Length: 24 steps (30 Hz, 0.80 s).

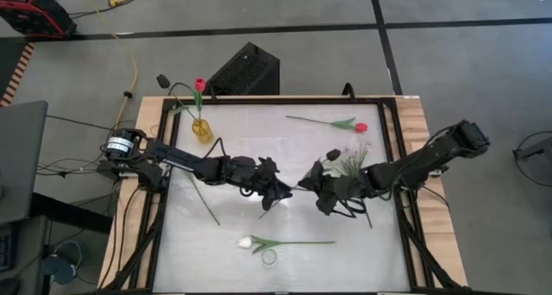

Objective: Sort flowers into vase by color
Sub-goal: Put the black tulip into the yellow vase

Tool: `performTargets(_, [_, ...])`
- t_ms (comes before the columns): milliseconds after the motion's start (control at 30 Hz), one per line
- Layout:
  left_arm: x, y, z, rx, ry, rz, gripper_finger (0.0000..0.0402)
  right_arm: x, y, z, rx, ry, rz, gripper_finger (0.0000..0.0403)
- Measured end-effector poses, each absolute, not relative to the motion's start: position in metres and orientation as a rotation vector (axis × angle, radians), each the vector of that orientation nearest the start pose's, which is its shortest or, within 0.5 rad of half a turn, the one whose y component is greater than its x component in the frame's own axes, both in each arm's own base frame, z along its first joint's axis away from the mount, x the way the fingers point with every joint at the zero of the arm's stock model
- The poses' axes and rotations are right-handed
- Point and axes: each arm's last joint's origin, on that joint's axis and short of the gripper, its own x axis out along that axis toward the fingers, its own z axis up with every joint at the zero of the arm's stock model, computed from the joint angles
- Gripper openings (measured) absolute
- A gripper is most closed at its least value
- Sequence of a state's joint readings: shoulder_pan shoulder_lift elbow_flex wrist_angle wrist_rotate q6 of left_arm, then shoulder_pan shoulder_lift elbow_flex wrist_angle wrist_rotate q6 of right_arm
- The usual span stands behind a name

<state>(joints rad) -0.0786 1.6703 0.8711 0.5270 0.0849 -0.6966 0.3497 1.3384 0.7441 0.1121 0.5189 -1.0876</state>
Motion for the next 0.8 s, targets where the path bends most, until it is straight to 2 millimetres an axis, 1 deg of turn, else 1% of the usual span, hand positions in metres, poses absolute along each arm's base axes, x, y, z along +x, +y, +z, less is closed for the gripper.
performTargets(200, [0.351, -0.029, 0.204, -0.688, 0.339, -0.048, 0.0054, 0.276, 0.084, 0.22, -1.367, 0.492, 0.115, 0.0019])
performTargets(333, [0.351, -0.027, 0.202, -0.688, 0.352, -0.037, 0.0024, 0.284, 0.087, 0.211, -1.423, 0.48, 0.124, 0.0019])
performTargets(500, [0.35, -0.026, 0.199, -0.69, 0.38, -0.017, 0.0015, 0.291, 0.089, 0.203, -1.456, 0.474, 0.116, 0.0019])
performTargets(700, [0.35, -0.025, 0.198, -0.674, 0.391, -0.01, 0.0029, 0.291, 0.089, 0.205, -1.467, 0.452, 0.109, 0.0019])
performTargets(800, [0.35, -0.025, 0.199, -0.662, 0.386, -0.011, 0.0015, 0.292, 0.09, 0.207, -1.455, 0.438, 0.102, 0.0021])
